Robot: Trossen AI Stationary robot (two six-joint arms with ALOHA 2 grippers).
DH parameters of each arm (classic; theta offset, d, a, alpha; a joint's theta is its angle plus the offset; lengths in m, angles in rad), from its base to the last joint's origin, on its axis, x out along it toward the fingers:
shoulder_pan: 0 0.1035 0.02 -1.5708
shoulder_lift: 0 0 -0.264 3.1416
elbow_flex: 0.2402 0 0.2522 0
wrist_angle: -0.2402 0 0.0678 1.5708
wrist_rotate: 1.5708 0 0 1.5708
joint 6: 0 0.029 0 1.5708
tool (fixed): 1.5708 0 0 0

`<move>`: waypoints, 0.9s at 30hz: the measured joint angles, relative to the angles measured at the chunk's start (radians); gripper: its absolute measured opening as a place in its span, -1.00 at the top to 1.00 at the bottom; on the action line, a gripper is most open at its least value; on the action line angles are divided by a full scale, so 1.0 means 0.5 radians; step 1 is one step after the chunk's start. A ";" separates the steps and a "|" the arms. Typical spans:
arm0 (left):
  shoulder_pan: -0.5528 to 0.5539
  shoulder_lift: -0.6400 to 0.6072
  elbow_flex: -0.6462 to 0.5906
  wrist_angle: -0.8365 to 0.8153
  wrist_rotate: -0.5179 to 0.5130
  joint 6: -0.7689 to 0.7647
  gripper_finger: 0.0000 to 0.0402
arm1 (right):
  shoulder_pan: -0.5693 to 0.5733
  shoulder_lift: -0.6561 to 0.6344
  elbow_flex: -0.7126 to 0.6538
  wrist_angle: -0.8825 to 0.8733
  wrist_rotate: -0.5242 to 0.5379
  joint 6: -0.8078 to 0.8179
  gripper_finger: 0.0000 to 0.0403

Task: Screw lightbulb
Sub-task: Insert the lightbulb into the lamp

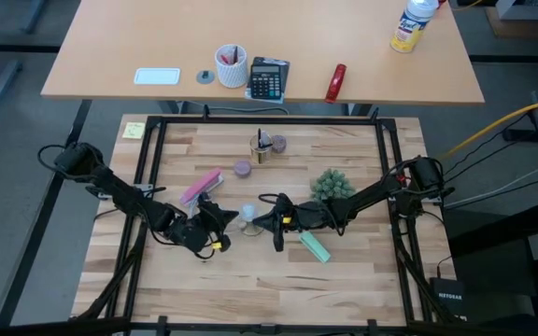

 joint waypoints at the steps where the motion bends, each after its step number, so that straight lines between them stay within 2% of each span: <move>1: 0.012 0.000 0.000 -0.007 0.001 -0.020 0.99 | 0.000 -0.001 0.000 0.004 0.002 0.000 0.93; 5: 0.050 0.000 0.000 -0.015 -0.007 -0.031 0.99 | -0.002 -0.001 0.000 0.042 0.014 -0.005 0.93; 12: 0.038 -0.091 -0.001 -0.009 -0.108 0.067 0.99 | -0.004 -0.019 0.000 0.338 0.045 -0.169 0.93; 16: -0.013 -0.193 -0.001 -0.005 -0.083 0.101 0.99 | -0.004 -0.040 0.000 0.365 0.227 -0.312 0.93; 20: -0.072 -0.239 0.000 0.019 0.084 0.086 0.99 | -0.024 -0.041 0.000 0.236 0.421 -0.379 0.93; 23: -0.096 -0.195 0.000 0.097 0.217 0.068 0.99 | -0.071 -0.041 0.000 0.020 0.427 -0.300 0.93; 27: -0.097 -0.072 0.000 0.234 0.254 0.101 0.99 | -0.105 -0.041 0.000 -0.103 0.432 -0.216 0.93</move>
